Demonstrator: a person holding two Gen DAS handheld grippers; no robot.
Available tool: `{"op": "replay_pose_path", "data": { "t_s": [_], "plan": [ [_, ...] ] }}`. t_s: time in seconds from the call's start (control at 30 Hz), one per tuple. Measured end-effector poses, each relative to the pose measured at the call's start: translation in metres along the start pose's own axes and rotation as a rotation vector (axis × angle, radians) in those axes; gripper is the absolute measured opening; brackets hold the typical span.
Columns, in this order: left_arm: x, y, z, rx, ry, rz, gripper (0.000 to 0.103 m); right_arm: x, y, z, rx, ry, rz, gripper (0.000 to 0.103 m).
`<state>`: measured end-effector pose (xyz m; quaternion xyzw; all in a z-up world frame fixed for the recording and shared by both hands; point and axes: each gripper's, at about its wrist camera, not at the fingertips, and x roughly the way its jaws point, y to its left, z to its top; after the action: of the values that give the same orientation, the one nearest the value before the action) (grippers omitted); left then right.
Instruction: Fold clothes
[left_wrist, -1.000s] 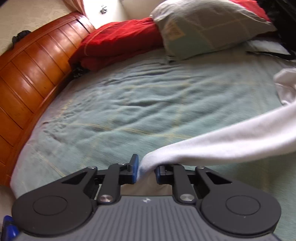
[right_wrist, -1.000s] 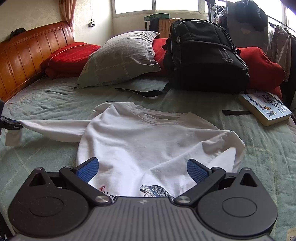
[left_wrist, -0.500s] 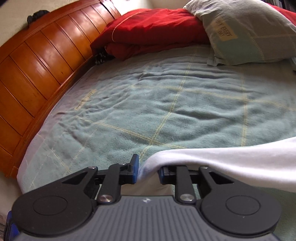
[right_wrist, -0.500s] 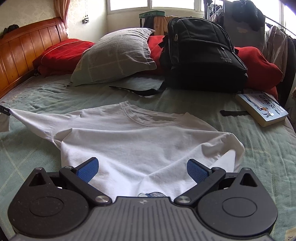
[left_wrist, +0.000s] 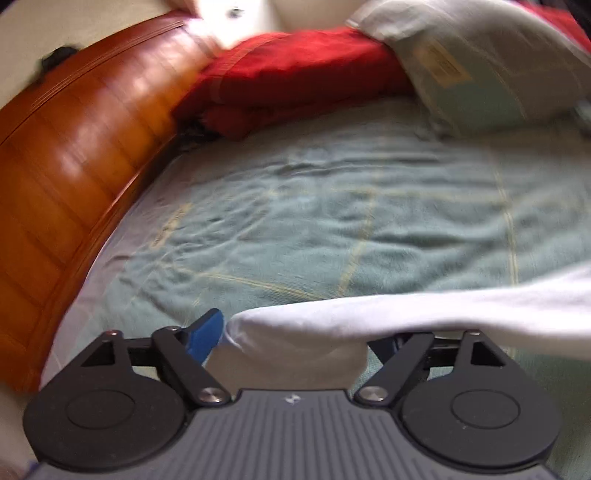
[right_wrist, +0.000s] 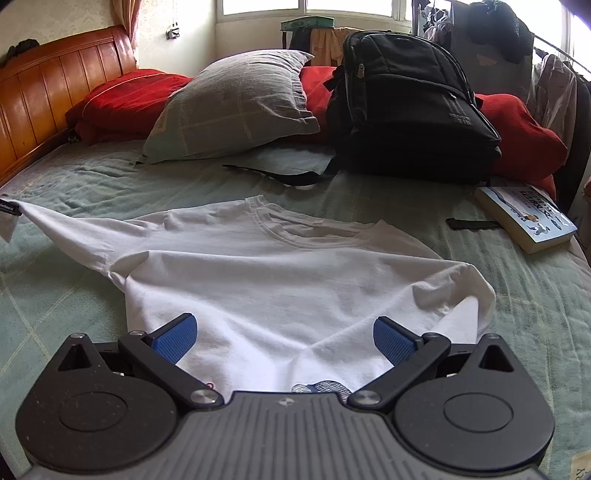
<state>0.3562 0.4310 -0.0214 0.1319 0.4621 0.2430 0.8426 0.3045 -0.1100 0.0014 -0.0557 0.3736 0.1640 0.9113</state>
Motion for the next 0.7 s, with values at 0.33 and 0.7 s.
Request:
{"op": "replay_pose_path", "data": {
  "t_s": [0.33, 0.7],
  "plan": [
    [0.028, 0.015, -0.001, -0.162, 0.057, -0.035, 0.092, 0.003, 0.008, 0.002, -0.006, 0.006, 0.005, 0.103],
    [0.023, 0.061, -0.012, -0.407, 0.003, -0.027, 0.092, 0.009, 0.020, 0.006, -0.026, 0.008, 0.037, 0.103]
  ]
}}
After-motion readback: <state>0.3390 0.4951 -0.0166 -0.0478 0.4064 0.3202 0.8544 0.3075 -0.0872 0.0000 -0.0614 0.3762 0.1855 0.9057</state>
